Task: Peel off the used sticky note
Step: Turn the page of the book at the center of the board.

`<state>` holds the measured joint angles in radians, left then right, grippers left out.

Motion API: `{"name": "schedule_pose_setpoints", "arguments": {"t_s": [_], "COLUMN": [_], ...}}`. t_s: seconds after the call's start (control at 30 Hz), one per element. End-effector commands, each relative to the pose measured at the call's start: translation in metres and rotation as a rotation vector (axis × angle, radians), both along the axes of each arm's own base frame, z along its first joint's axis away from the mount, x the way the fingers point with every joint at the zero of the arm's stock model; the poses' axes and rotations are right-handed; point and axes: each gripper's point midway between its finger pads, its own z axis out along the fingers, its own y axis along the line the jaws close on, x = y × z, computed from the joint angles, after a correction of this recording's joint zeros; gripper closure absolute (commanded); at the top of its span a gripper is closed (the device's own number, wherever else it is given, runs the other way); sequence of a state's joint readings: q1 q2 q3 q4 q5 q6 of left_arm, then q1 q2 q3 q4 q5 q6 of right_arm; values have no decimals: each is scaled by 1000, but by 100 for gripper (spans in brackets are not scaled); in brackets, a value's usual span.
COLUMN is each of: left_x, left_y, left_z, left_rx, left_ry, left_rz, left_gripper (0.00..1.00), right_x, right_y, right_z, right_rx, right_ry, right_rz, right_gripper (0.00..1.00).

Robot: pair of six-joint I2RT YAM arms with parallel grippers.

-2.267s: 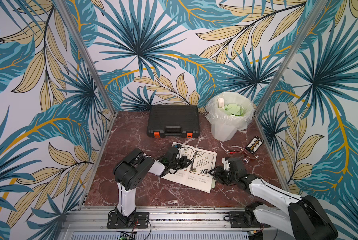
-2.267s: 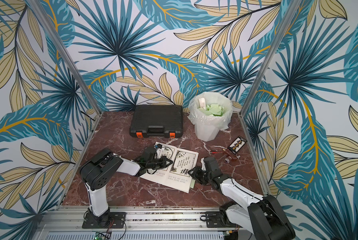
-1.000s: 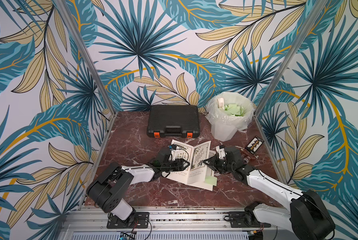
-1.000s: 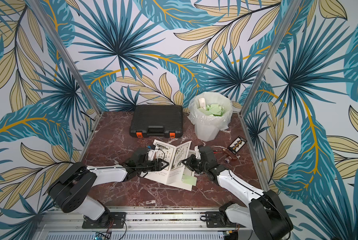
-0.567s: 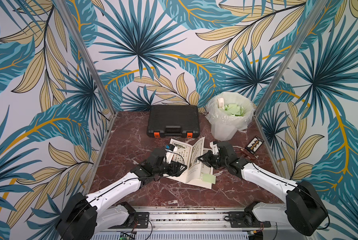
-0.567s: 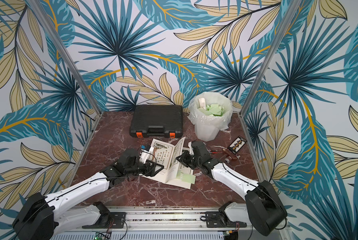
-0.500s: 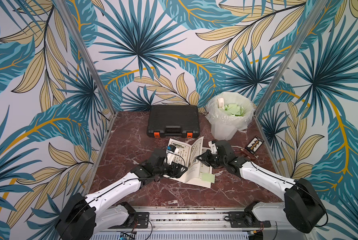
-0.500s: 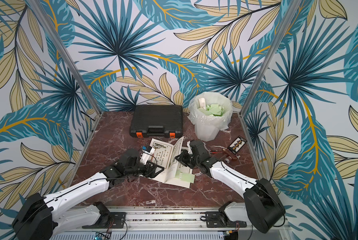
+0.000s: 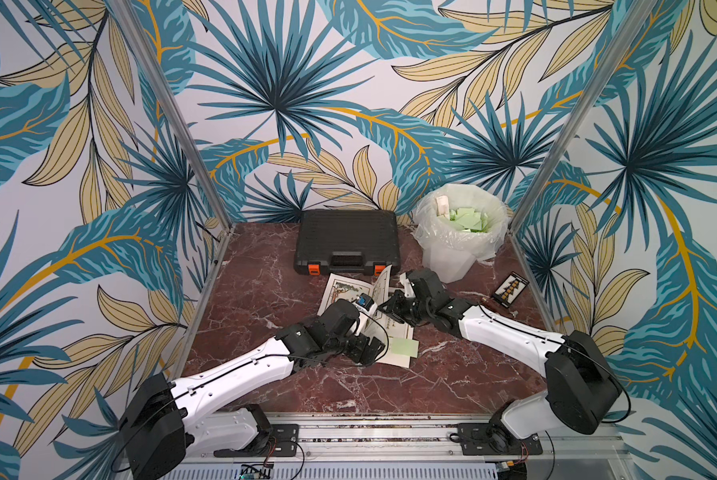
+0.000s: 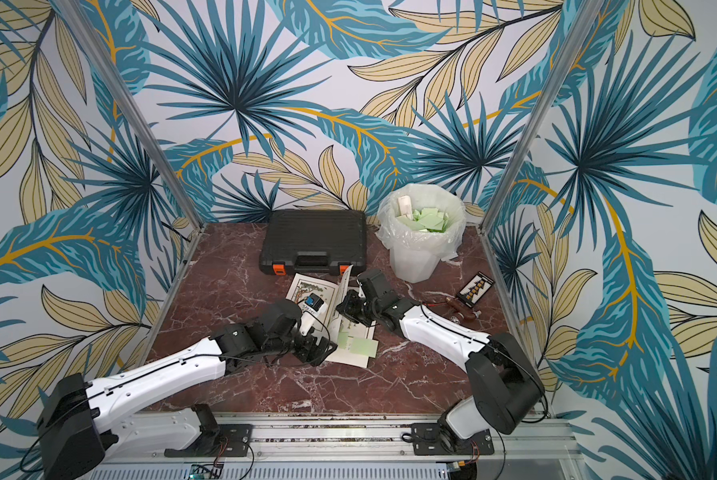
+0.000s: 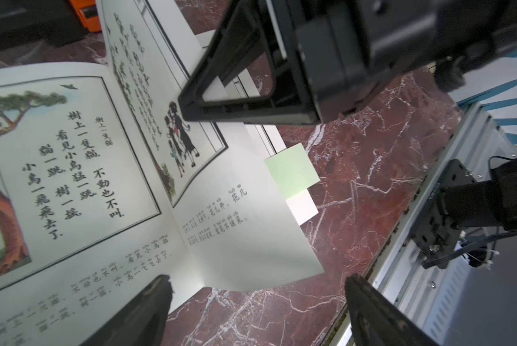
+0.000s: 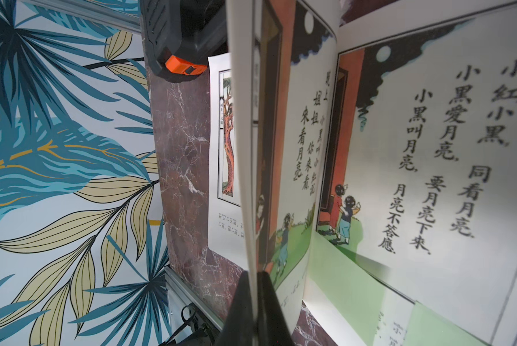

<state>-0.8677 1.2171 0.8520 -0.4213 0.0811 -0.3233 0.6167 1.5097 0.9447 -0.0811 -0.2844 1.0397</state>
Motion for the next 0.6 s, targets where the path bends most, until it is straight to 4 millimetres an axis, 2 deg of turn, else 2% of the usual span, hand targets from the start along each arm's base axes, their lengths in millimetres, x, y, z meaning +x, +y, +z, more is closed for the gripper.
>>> {"name": "schedule_pose_setpoints", "arguments": {"t_s": [0.0,0.13,0.3,0.4,0.57], "left_x": [18,31,38,42,47], "left_y": [5,-6,-15,-13,-6], "left_z": [12,18,8,3,-4], "left_rx": [108,226,360,425,509], "left_ry": [-68,-114,-130,-147,-172], "left_rz": [45,60,72,95,126], "left_gripper": [5,5,5,7,16], "right_x": [0,0,0,0,0], "right_y": [3,5,7,6,9], "right_z": [-1,-1,1,0,1], "right_rx": [-27,-30,-24,-17,0], "right_ry": [-7,-5,-10,-9,-10], "right_rz": [8,7,4,-2,-3], "right_gripper": [99,98,97,97,97]}}
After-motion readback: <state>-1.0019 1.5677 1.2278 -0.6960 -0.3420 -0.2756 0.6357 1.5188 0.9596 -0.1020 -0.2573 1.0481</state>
